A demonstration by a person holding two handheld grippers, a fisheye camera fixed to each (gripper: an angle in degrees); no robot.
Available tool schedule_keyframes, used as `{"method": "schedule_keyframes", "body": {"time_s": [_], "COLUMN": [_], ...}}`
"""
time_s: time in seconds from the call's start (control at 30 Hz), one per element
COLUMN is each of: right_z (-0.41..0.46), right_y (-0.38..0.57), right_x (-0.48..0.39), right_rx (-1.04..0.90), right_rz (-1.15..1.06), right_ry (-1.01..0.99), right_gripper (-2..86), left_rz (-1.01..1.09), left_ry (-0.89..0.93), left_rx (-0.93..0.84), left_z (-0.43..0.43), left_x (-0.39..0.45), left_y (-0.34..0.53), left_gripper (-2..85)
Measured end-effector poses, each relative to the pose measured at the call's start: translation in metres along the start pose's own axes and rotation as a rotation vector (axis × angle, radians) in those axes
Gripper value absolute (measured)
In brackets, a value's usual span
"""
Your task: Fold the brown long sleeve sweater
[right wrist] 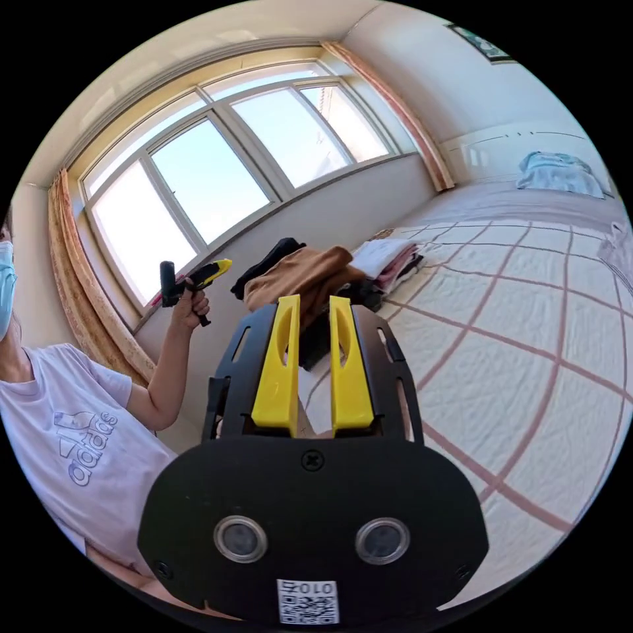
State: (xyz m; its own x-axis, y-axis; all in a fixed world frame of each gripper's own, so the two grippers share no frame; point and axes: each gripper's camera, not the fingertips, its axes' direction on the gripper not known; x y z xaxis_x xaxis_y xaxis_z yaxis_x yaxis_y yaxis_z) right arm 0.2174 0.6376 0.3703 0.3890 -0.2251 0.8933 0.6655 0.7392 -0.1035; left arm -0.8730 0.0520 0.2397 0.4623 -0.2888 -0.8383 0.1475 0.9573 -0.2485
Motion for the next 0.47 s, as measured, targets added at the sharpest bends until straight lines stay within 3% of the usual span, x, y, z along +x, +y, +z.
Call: {"method": "schedule_keyframes", "body": {"time_s": [0.13,0.3,0.47], "right_z": [-0.066,-0.121,-0.175], "right_y": [0.05,0.097,0.132], "right_x": [0.008,-0.003,-0.023], "right_rx": [0.104,0.106,0.114], "right_rz": [0.069,0.115,0.183], "right_ry": [0.134,0.373,0.586], "right_gripper": [7.9,7.7,8.0], "left_rz": [0.211,0.325,0.328], "left_ry": [0.335,0.501,0.657], "left_rx": [-0.007,-0.07,0.005], "left_z": [0.074,0.217,0.328], "left_x": [0.077,0.17,0.235], "left_y": [-0.007,0.028,0.036], "left_gripper": [0.3,-0.1,-0.2]}}
